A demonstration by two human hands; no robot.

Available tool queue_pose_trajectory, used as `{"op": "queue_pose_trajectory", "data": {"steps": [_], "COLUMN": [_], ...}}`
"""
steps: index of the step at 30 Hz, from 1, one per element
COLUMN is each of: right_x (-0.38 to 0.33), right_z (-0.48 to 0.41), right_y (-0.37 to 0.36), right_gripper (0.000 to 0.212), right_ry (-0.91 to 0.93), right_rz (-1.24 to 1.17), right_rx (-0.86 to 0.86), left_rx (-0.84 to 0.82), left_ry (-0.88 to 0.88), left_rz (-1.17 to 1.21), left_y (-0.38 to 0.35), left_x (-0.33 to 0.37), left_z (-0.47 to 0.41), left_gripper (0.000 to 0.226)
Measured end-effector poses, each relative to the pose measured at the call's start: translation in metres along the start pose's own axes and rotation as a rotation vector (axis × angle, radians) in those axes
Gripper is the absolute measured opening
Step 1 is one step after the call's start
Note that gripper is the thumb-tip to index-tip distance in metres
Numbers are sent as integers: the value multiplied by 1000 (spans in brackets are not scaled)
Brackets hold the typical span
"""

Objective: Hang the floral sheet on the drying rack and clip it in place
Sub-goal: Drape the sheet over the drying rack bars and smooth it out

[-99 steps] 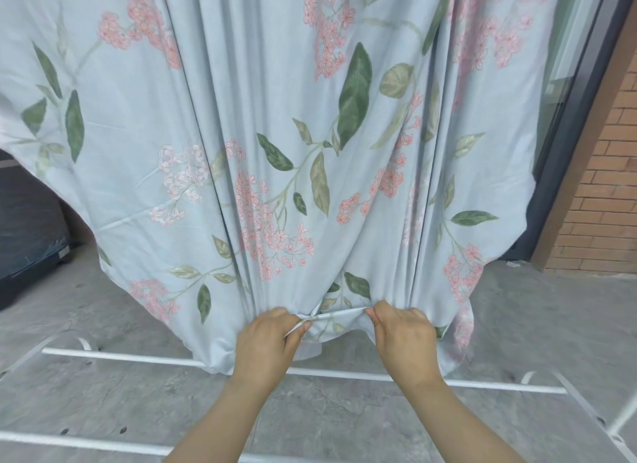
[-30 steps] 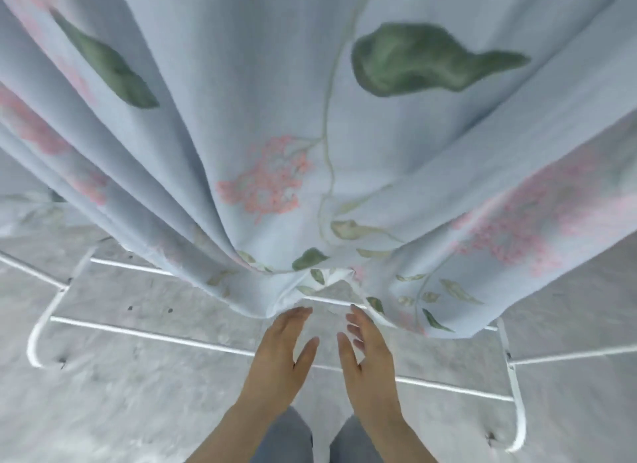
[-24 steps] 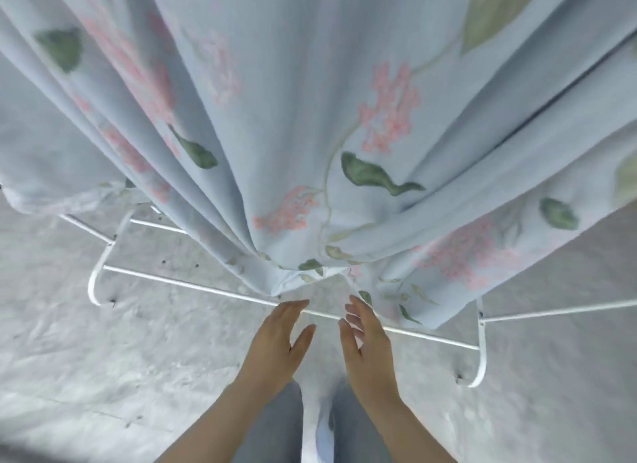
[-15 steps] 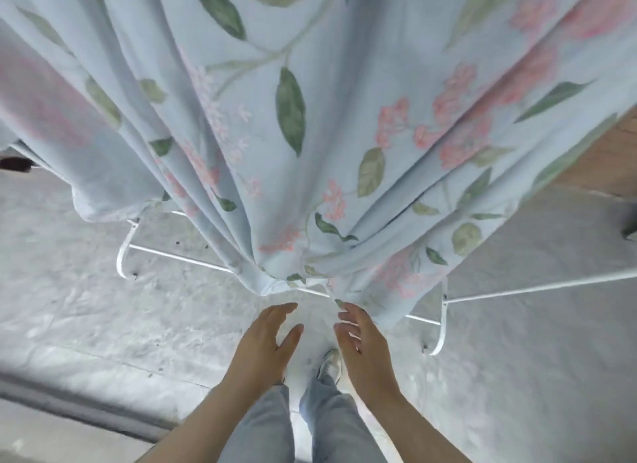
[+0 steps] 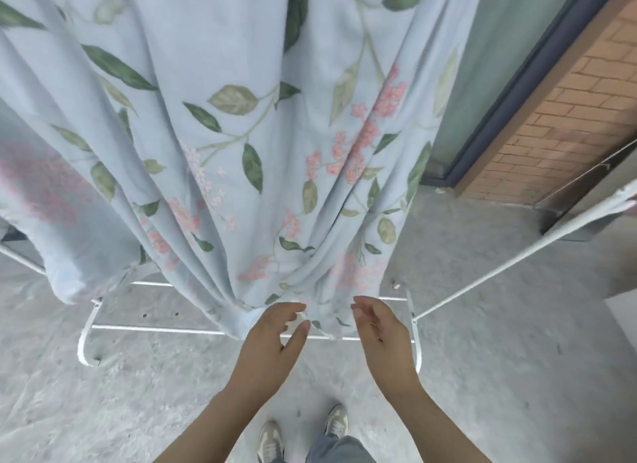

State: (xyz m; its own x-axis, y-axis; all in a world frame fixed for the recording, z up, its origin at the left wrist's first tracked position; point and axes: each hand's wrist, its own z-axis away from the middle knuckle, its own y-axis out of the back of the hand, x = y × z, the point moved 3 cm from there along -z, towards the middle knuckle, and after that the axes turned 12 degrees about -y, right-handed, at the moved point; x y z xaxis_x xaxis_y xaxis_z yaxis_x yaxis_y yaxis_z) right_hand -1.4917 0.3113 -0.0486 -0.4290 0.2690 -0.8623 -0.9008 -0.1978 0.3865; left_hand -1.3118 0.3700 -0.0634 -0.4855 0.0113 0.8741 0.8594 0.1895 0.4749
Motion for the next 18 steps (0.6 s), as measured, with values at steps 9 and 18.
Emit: {"op": "queue_pose_trajectory", "data": {"steps": [9, 18], "right_x": [-16, -11], "right_z": [-6, -70], "right_y": [92, 187], "right_gripper": [16, 13], "right_ry": [71, 157], "right_rz": [-169, -132], "right_rx": [135, 11], "left_rx": [-27, 120], "left_ry": [-164, -85], "left_rz": [9, -25], "left_y": [-44, -130], "left_x": [63, 122], "left_z": [-31, -74], "left_gripper": [28, 21]}}
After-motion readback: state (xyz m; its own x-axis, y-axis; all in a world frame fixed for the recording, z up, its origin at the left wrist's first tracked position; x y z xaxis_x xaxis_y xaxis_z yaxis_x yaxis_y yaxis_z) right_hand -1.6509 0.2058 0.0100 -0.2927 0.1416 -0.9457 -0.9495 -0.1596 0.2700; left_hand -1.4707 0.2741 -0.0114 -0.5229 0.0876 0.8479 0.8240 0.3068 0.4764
